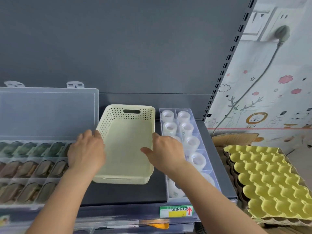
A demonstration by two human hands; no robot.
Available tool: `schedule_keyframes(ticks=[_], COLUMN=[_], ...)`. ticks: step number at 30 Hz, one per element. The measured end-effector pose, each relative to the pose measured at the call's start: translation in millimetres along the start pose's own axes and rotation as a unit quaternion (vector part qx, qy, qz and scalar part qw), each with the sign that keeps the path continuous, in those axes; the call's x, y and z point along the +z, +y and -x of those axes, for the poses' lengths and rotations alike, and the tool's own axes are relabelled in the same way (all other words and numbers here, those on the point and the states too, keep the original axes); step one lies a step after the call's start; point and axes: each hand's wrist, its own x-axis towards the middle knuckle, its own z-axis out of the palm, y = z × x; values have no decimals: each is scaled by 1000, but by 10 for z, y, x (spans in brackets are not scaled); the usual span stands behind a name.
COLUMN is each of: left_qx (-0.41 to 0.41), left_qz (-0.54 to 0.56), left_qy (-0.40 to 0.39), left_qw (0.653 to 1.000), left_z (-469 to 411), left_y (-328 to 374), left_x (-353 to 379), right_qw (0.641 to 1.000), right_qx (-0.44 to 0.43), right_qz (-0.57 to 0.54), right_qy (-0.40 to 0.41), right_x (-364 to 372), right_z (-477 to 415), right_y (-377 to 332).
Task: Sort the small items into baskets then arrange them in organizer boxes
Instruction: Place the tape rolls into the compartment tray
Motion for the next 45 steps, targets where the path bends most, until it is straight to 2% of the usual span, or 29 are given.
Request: schedule_keyframes(ticks=[6,10,15,20,24,34,39,45], left_qx=[-19,-1,24,29,5,-154,-230,-290], left_qz=[52,129,226,279,298,288,260,251], left_qy=[16,32,71,145,198,245,247,282], left_qw=[998,991,971,949,934,913,905,879], left_z=[-24,-10,57,226,459,1258,1645,2016], left_y=[-130,-180,-234,-292,-415,-1135,-1645,-2419], left_x=[55,106,64,-193,-423,-560,-521,-367], right_qw=[998,993,985,973,963,939,926,909], right_qx=[58,91,78,34,-13,-185,-243,-313], right_qz=[-8,-67,-115,-148,-197,-260,-277,-274], right_qy=[0,46,104,175,186,126,80,36], right_x=[119,108,-18,-243,-424,-345,-113,177], right_z=[-73,-70,-4,48,101,130,177,209], right_y=[-54,-12,12,2,-118,-947,-1564,-2504])
